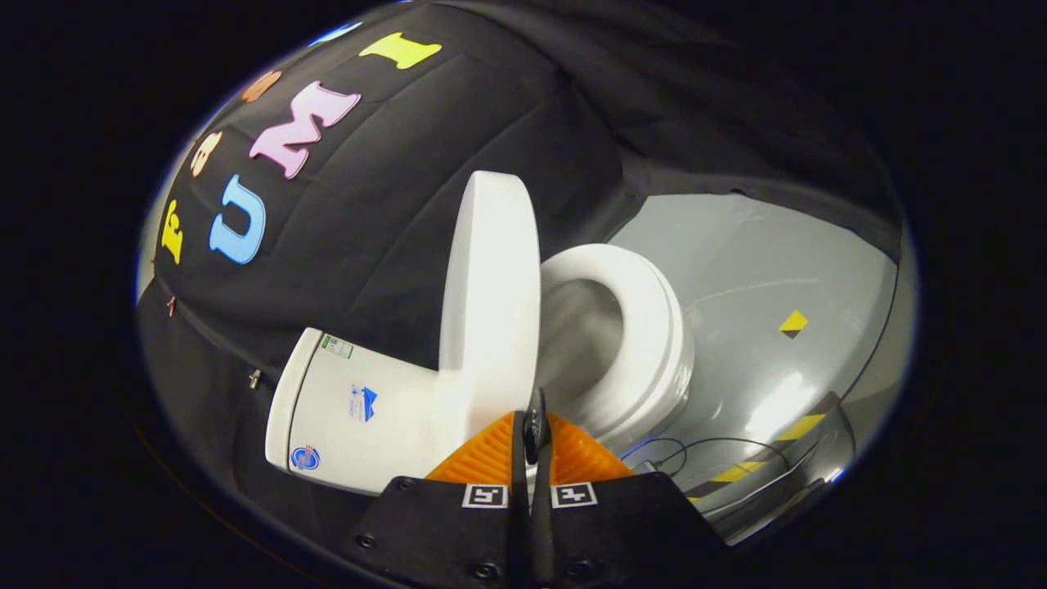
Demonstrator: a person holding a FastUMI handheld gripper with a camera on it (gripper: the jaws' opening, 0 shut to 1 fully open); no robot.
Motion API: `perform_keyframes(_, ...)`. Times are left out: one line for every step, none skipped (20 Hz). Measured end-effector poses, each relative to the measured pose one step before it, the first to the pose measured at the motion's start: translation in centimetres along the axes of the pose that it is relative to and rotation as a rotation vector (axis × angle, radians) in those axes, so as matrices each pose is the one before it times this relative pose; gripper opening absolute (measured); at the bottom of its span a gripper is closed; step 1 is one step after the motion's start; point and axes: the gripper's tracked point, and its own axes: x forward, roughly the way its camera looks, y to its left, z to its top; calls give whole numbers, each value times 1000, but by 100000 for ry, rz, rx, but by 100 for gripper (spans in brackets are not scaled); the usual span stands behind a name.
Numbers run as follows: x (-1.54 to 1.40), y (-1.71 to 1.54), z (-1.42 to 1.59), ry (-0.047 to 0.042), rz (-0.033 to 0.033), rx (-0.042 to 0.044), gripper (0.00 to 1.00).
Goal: Open the toilet lid.
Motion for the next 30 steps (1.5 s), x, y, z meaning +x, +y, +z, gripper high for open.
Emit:
perform_keyframes(-398,903,23,-646,-1041,-2022,5)
perform_keyframes(-416,854,71,-754,-1199,-2669,5)
perform_keyframes(-462,714,85,-600,-1504,-3245,5)
perform_keyframes(-306,656,150,-826,-1570,-3377,5)
perform_keyframes(-232,645,21,-936,-1309,-3269,5)
perform_keyframes(-200,650,183,-1044,-951,-2262,5)
perform_keyframes(-281,603,155,-987,-578,-1794,5)
perform_keyframes(-295,694,128,-817,-331,-1134,5)
perform_keyframes(-238,569,-12,-616,-427,-883,5)
perform_keyframes(-167,429,67,-618,-672,-321,5)
perform_keyframes(-185,422,54,-464,-928,-114,5)
perform_keyframes(-197,395,19,-475,-890,-421,5)
perform_keyframes(-189,571,62,-717,-503,-801,5)
perform_keyframes(-204,722,78,-516,-38,-1021,5)
perform_keyframes(-300,828,-108,-497,40,-941,5)
perform_keyframes(-269,822,36,-471,-68,-1748,5)
perform_keyframes(-199,824,-89,-511,-430,-2328,5)
perform_keyframes(-321,889,28,-798,-461,-2489,5)
perform_keyframes(-226,821,48,-693,-306,-2119,5)
perform_keyframes(-256,896,118,-793,-83,-2282,5)
perform_keyframes(-269,842,15,-971,-42,-2113,5)
perform_keyframes(-187,852,46,-850,-23,-1729,5)
perform_keyframes(-180,862,-36,-832,-159,-1723,5)
perform_keyframes(-131,743,-10,-748,-688,-1580,5)
perform_keyframes(-128,622,28,-719,-1220,-2122,5)
perform_keyframes(-123,572,73,-875,-1236,-2001,5)
perform_keyframes(-75,794,0,-761,-293,-1338,5)
perform_keyframes(-180,942,-8,-790,483,-741,5)
perform_keyframes(-132,963,-65,-739,547,-1346,5)
perform_keyframes(-126,826,-35,-768,-49,-1777,5)
